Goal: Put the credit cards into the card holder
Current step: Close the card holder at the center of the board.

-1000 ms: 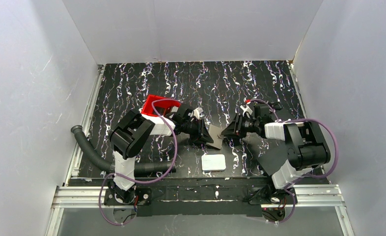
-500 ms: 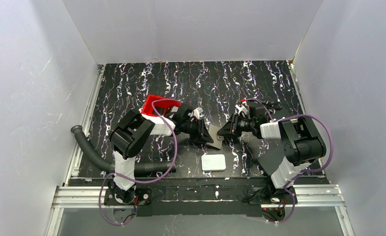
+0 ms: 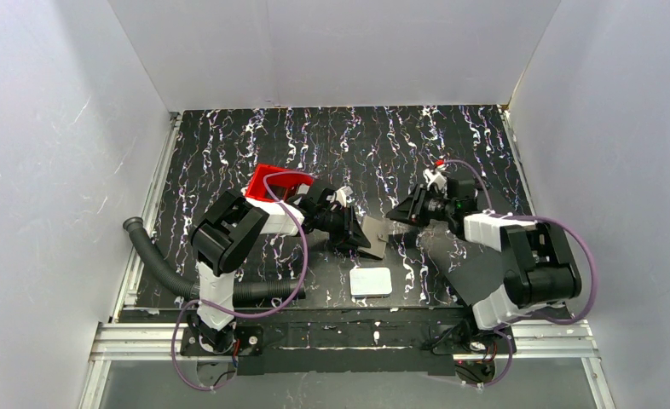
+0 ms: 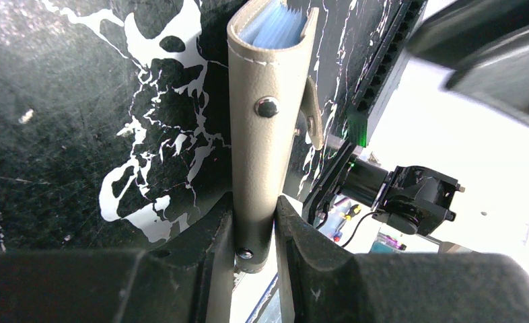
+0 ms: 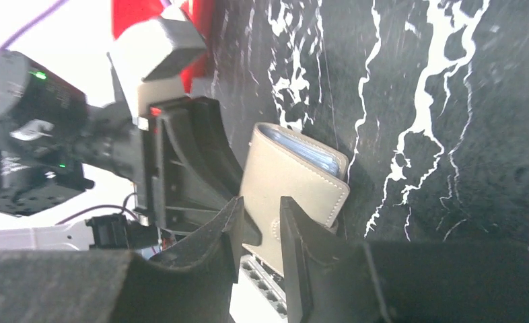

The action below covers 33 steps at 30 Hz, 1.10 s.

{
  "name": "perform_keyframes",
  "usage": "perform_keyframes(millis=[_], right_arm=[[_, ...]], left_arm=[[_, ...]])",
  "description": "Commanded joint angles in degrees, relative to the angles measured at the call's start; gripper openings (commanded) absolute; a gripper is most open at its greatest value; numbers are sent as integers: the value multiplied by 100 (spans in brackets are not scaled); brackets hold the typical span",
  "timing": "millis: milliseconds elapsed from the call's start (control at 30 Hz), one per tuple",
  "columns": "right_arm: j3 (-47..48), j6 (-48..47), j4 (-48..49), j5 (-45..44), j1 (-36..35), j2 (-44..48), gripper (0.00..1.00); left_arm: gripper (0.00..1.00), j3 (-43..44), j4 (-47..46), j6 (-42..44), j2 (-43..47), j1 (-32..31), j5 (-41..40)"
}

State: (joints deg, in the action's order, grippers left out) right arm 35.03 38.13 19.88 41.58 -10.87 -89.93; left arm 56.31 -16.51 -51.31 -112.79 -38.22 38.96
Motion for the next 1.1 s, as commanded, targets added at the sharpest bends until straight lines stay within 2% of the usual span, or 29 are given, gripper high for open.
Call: perform_keyframes(millis=[0, 100, 767, 1067], right_arm=[[-118, 132, -50, 157, 148, 353, 37], [-244, 257, 233, 515, 10, 180, 37], [-365, -60, 458, 390, -226, -556, 28], [-368, -48, 518, 406, -351, -483, 25]], left_arm=[[0, 16, 245, 84, -129, 51, -479], [0, 40, 245, 86, -138, 53, -469], [0, 25, 245, 52, -90, 56, -463], [0, 9, 245, 66, -98, 56, -472]])
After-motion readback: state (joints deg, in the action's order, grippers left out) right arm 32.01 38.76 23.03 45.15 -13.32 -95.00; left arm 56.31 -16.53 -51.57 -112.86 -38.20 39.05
